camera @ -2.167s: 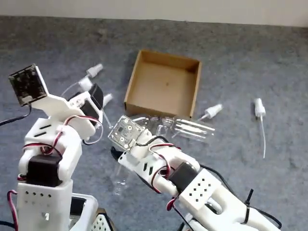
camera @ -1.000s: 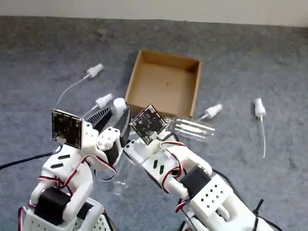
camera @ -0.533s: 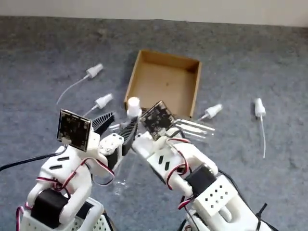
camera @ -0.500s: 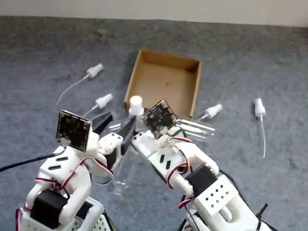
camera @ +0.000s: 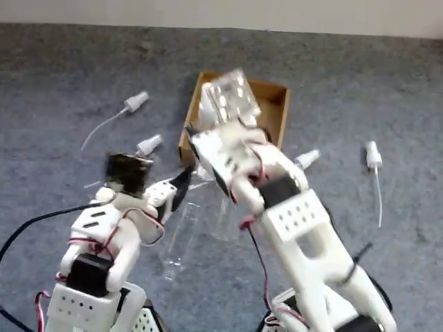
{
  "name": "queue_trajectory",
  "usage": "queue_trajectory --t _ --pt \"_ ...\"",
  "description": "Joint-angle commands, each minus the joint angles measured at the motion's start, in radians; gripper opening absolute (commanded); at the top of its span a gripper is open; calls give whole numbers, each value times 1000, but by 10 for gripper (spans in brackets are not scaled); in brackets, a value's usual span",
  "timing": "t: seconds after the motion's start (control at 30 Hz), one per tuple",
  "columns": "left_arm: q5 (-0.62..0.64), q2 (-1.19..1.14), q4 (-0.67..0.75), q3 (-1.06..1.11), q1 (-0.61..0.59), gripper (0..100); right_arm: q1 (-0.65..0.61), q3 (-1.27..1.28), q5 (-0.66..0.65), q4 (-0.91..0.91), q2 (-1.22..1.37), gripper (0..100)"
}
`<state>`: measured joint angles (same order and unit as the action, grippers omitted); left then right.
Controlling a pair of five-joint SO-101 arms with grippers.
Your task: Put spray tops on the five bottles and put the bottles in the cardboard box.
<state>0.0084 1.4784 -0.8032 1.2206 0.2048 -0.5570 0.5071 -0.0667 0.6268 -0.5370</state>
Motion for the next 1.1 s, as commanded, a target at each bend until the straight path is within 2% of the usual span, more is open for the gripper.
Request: queue_trajectory --t 0.0,0.13,0.33,0.67,0.73,0.87,0.93,1.07 --pt "-12 5 48 -2 24 232 -48 -269 41 99 124 4" --pt "-14 4 58 5 24 232 -101 -341 43 153 186 4" --pt "-15 4 207 84 -35 232 -119 -344 38 311 151 4" --pt "-15 4 221 90 -58 228 -110 -344 -2 371 44 4" --pt "-15 4 218 91 -53 228 -76 -344 -2 360 58 4" --pt "-11 16 195 88 -61 222 24 -355 -9 193 151 4" --pt "-14 16 152 84 -88 188 65 -395 -11 119 246 4" --pt "-14 16 153 85 -153 113 113 -595 -11 62 499 4"
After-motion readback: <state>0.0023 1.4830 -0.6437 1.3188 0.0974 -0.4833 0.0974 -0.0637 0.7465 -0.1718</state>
